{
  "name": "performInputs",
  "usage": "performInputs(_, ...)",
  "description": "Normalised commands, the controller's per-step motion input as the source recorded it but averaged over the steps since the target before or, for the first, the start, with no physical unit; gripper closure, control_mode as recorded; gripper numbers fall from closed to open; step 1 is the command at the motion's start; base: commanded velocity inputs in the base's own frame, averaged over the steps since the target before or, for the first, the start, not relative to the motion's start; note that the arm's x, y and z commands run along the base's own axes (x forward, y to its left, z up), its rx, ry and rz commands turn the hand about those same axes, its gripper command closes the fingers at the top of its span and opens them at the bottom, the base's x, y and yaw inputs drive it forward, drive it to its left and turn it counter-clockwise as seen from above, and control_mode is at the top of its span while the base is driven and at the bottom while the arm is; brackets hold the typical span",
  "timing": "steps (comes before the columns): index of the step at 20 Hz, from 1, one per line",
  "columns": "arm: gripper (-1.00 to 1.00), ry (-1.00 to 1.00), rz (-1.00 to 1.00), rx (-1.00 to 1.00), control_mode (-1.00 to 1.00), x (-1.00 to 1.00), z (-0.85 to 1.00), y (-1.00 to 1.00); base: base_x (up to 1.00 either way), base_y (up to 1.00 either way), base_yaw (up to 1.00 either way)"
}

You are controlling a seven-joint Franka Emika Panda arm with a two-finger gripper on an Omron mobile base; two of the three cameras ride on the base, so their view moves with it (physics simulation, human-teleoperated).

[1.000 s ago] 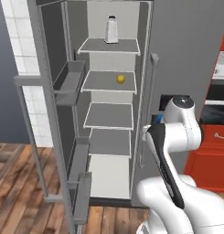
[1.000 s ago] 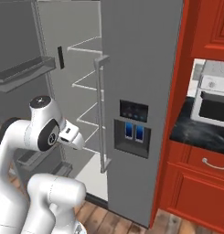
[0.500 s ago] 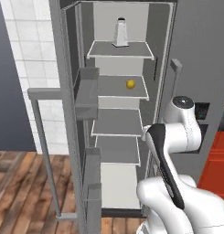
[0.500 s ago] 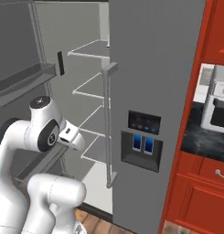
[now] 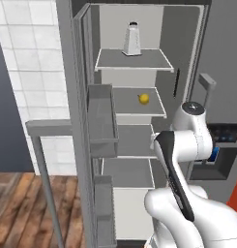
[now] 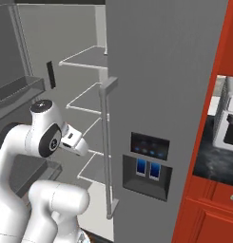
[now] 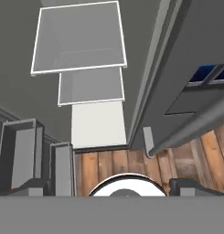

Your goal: Pick the pear and banana from the fridge and place them on the plate next to the blender to make a fruit smoothie.

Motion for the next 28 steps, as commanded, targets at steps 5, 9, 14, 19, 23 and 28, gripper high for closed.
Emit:
performInputs(5,-1.00,0.00,0.00,0.00,1.00,0.00,0.00,0.00,0.59,0.12,-0.07)
performInputs(9,-1.00,0.00,0.00,0.00,1.00,0.00,0.00,0.00,0.56,0.12,-0.07)
performInputs(14,-1.00,0.00,0.00,0.00,1.00,0.00,0.00,0.00,0.37,0.27,-0.03)
performInputs(19,-1.00,0.00,0.00,0.00,1.00,0.00,0.00,0.00,0.34,0.15,0.00)
performInputs(23,-1.00,0.00,0.00,0.00,1.00,0.00,0.00,0.00,0.12,0.10,0.02)
performInputs(28,-1.00,0.00,0.00,0.00,1.00,0.00,0.00,0.00,0.00,0.00,0.15)
